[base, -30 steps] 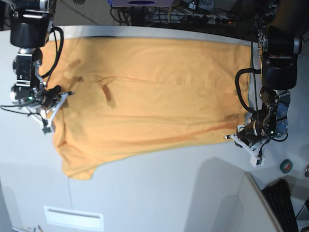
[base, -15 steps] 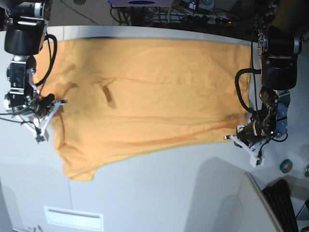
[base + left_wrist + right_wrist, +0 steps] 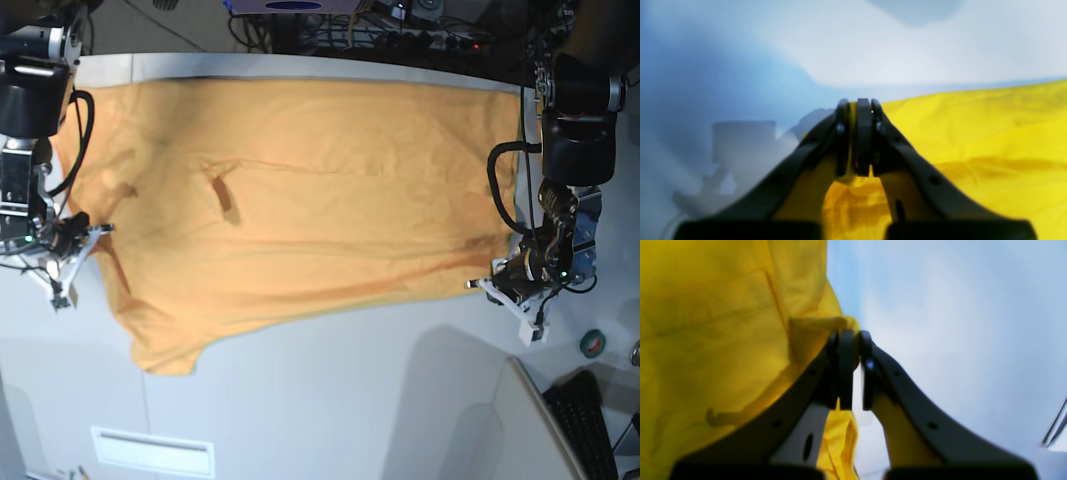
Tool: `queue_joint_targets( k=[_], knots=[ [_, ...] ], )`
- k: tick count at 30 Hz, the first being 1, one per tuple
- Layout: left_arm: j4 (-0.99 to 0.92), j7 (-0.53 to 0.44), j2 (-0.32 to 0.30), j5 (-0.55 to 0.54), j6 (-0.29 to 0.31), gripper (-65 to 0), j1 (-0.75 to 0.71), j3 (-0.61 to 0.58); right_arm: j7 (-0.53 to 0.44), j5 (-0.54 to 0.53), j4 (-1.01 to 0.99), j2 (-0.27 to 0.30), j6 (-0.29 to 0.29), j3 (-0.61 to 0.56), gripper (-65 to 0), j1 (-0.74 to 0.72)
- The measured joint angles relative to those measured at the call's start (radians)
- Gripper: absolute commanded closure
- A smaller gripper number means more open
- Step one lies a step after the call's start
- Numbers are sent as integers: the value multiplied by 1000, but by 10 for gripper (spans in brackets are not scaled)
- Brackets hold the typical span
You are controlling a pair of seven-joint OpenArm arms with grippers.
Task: Layout the t-shirt on the table in an organized manner, then fold the t-shirt properly
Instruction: 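Drag the held shirt edge outward with the right gripper to flatten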
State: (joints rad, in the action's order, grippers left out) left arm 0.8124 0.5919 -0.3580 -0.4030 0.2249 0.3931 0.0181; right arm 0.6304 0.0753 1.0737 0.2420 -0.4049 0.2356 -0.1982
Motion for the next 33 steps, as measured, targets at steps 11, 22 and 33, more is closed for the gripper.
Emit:
queue_joint_targets(
  k=[11,22,33],
  knots=[
    [0,-1,-13,-1,1,0,0,0,-102,-3,-101,-4,129,1,0,-23],
    [0,0,-13,-1,0,0,0,0,-115,-11,-101,-10,277,1,-69,-34],
    [0,0,-14,0,0,0,0,0,-237,-15,-19,-45,361,-5,-312,-36]
  ],
)
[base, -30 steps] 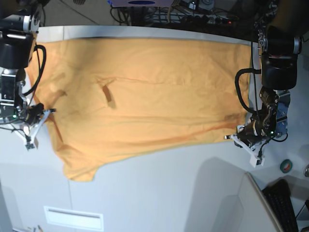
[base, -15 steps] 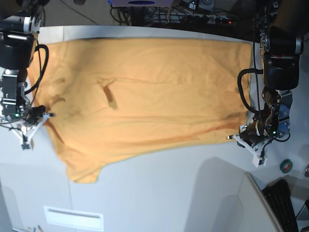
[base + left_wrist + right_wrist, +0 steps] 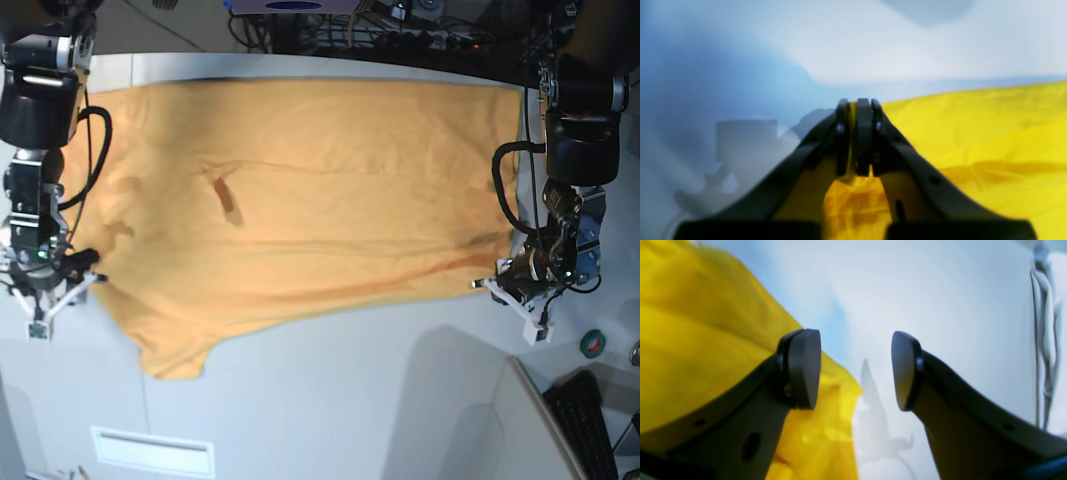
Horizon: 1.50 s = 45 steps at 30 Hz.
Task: Layout the t-shirt on the table in an organized manner, then fold the t-shirt properly
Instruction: 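Drag the held shirt edge outward with the right gripper to flatten, then regrasp the shirt hem corner with the right gripper and pull it taut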
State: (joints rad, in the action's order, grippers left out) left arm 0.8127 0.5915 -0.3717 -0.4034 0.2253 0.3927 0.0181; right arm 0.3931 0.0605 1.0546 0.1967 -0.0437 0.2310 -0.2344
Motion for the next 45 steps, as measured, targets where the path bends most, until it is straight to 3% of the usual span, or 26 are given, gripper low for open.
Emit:
queue_joint_targets(
  k=[2,4,5,6,15,24,35,41,45],
  knots=[
    [0,0,0,0,0,0,0,0,19,2,19,-22,-80,-1,-254,2],
    [0,0,0,0,0,0,0,0,53,-1,30,-36,-155,-4,-119,9],
    [0,0,0,0,0,0,0,0,72,-3,32,-41,-186,-4,-14,16],
    [0,0,0,0,0,0,0,0,95,-1,32,-43,-212,-4,0,23],
    [0,0,6,0,0,0,6,0,118,7,-44,-37,-216,2,0,66],
    [0,-2,5,0,0,0,9,0,31,-8,-24,-32,-211,0,0,162],
    [-2,-3,8,-4,8,0,37,-101,80,3,190,-66,-200,1,0,338],
    [0,-3,7,0,7,0,37,-100,138,12,268,-68,-215,5,0,323],
    [0,-3,6,2,8,0,37,-100,125,2,259,-65,-220,8,0,180]
  ],
)
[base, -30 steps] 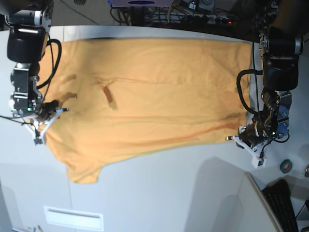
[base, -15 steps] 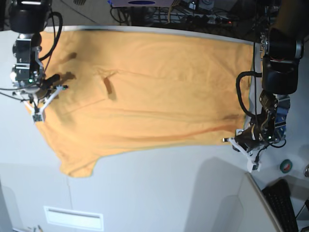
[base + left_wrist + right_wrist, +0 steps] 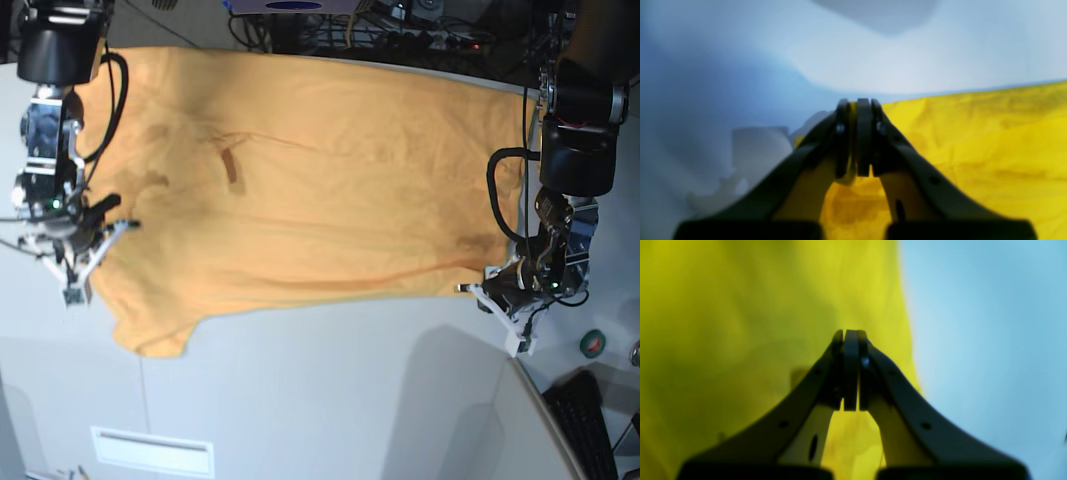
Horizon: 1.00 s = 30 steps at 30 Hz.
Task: Layout the t-shirt on the table in an organized manner, then fold the t-shirt properly
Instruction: 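Regrasp the shirt hem corner with the right gripper and pull it taut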
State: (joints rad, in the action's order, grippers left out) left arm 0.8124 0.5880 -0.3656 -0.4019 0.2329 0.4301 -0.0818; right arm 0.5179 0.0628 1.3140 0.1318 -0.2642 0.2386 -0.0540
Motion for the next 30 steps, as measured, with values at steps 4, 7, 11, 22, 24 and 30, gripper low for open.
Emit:
queue_joint_targets(
  k=[4,7,11,22,24,30],
  knots=[
    [2,-2,0,-2,0,0,0,2,-17,0,-151,-2,0,0,-177,-164],
    [2,1,1,0,-4,0,0,2,0,5,-328,0,3,-1,-108,-267],
    [2,0,0,-2,-4,0,0,2,-56,4,-448,0,2,-7,0,-336],
    [2,0,0,0,-7,0,-2,2,-274,2,-787,5,9,-8,0,-403],
    [2,0,0,-2,-6,0,-3,2,-306,-3,-779,4,10,-8,0,-385],
    [2,-1,0,-2,-6,0,-4,2,-312,-3,-730,-1,9,-8,0,-344]
  ],
)
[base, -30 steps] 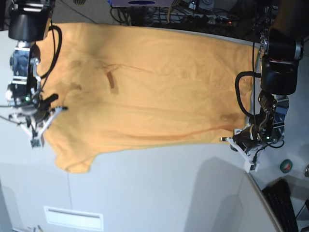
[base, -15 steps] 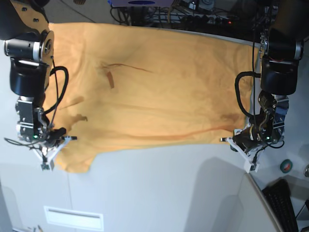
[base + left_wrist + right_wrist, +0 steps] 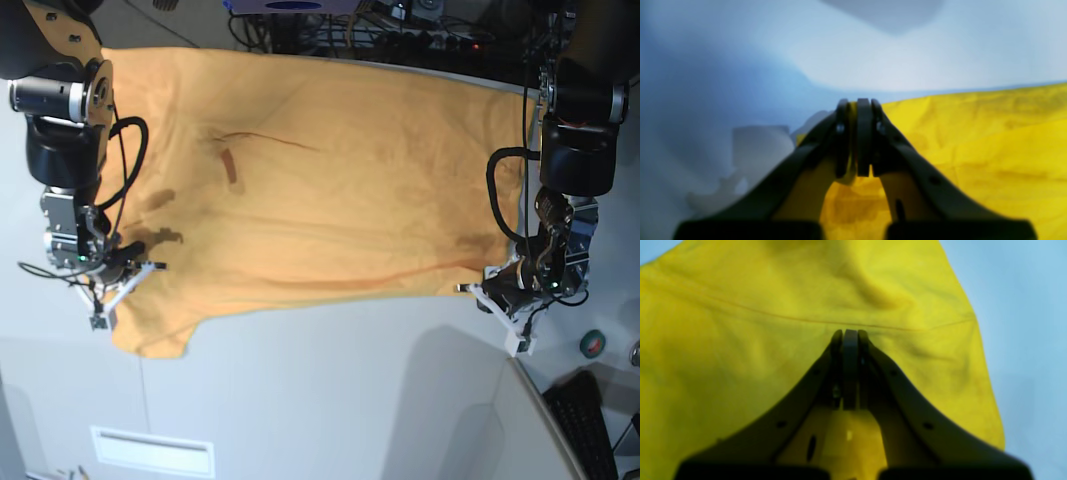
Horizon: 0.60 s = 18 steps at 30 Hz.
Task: Layout the t-shirt on the table in an organized manner, then fold the t-shirt properly
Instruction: 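Regrasp the shirt hem corner with the right gripper and pull it taut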
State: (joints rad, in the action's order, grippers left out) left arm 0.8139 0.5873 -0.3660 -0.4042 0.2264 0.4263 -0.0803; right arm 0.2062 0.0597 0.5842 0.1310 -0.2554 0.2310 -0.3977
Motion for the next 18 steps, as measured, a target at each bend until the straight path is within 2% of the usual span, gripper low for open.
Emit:
queue_joint_targets(
  k=[5,9,16,18],
  knots=[
    [-1,1,-1,2,0,0,2,-7,129,6,141,0,-78,0,0,56],
    [-1,1,0,0,0,0,3,-8,216,8,183,-3,-90,0,0,63],
    [-1,1,0,0,0,0,3,-9,213,23,195,-24,-81,0,0,73],
    [-1,1,0,0,0,0,3,-8,210,21,203,-30,-95,-16,0,80]
  ],
)
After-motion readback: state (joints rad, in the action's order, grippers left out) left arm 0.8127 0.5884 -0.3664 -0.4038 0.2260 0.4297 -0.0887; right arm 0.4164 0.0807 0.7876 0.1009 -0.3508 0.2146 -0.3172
